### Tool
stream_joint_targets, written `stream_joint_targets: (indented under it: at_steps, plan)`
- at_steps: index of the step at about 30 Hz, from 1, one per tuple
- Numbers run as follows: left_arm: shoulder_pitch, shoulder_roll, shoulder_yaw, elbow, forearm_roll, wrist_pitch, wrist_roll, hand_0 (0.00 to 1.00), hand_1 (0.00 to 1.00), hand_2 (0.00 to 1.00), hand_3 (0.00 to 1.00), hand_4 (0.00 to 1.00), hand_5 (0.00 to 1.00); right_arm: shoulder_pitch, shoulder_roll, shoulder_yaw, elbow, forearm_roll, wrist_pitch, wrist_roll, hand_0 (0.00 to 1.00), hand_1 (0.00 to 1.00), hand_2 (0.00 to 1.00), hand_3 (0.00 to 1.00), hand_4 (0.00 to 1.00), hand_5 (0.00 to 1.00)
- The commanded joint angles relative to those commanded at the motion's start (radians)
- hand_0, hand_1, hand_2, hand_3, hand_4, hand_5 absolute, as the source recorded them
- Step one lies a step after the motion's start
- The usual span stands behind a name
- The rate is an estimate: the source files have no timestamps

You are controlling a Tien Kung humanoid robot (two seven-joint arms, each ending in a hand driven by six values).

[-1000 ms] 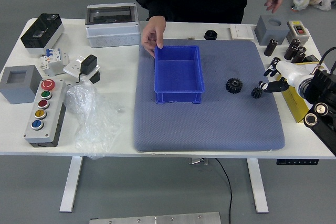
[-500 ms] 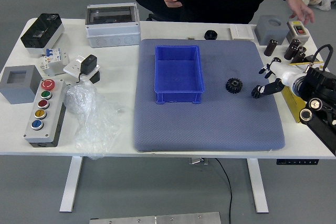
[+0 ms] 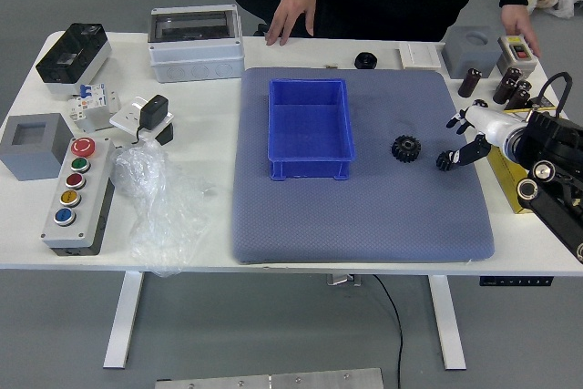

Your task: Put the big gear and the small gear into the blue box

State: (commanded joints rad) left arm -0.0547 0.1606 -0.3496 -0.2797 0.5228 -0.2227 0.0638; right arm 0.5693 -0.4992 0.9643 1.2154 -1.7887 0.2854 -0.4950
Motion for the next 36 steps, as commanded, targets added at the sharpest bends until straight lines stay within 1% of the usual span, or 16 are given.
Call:
stream_joint_targets:
  at_steps: [11, 12, 17, 18, 23, 24, 29, 30, 36]
  plan:
    - [0.0, -0.004, 0.002, 0.0, -0.001, 0.0, 0.0, 0.888, 0.876, 0.871, 0.854, 0.67, 0.375, 0.021, 0.01, -0.01, -0.061, 0.034, 0.009, 0.019, 0.503, 0.473, 0.762, 0.804, 0.691, 0.154]
    - [0.0, -0.004, 0.002, 0.0, -0.001, 0.0, 0.0, 0.888, 0.876, 0.871, 0.854, 0.67, 0.375, 0.022, 0.012, -0.01, -0.065, 0.037, 0.01, 0.02, 0.506, 0.508, 0.727, 0.757, 0.721, 0.16]
    - [-0.001, -0.004, 0.002, 0.0, -0.001, 0.0, 0.0, 0.888, 0.876, 0.871, 0.854, 0.67, 0.375, 0.023, 0.017, -0.011, -0.079, 0.047, 0.011, 0.023, 0.506, 0.508, 0.727, 0.757, 0.721, 0.16]
    - [-0.001, -0.004, 0.002, 0.0, -0.002, 0.0, 0.0, 0.888, 0.875, 0.871, 0.854, 0.671, 0.377, 0.024, 0.018, -0.011, -0.081, 0.048, 0.011, 0.023, 0.609, 0.589, 0.678, 0.663, 0.729, 0.15]
    - [-0.001, -0.005, 0.002, 0.0, -0.002, 0.0, 0.0, 0.888, 0.875, 0.871, 0.854, 0.671, 0.377, 0.024, 0.019, -0.009, -0.083, 0.049, 0.013, 0.023, 0.609, 0.589, 0.678, 0.663, 0.729, 0.15]
    - [-0.001, -0.005, 0.002, 0.0, -0.002, 0.0, 0.0, 0.888, 0.876, 0.871, 0.854, 0.672, 0.379, 0.025, 0.019, -0.008, -0.081, 0.048, 0.014, 0.022, 0.692, 0.666, 0.709, 0.665, 0.745, 0.158]
    - [-0.001, -0.005, 0.002, 0.0, -0.002, 0.0, 0.0, 0.888, 0.876, 0.871, 0.854, 0.672, 0.379, 0.026, 0.018, -0.005, -0.075, 0.042, 0.019, 0.017, 0.692, 0.666, 0.709, 0.665, 0.745, 0.158]
    - [-0.001, -0.005, 0.002, 0.0, -0.002, 0.0, 0.0, 0.888, 0.875, 0.87, 0.854, 0.672, 0.378, 0.026, 0.017, -0.005, -0.074, 0.041, 0.02, 0.016, 0.701, 0.69, 0.797, 0.785, 0.762, 0.157]
    - [0.0, -0.006, 0.003, 0.0, -0.002, -0.001, 0.0, 0.888, 0.874, 0.871, 0.854, 0.672, 0.379, 0.025, 0.019, -0.004, -0.076, 0.038, 0.018, 0.017, 0.705, 0.698, 0.809, 0.794, 0.759, 0.151]
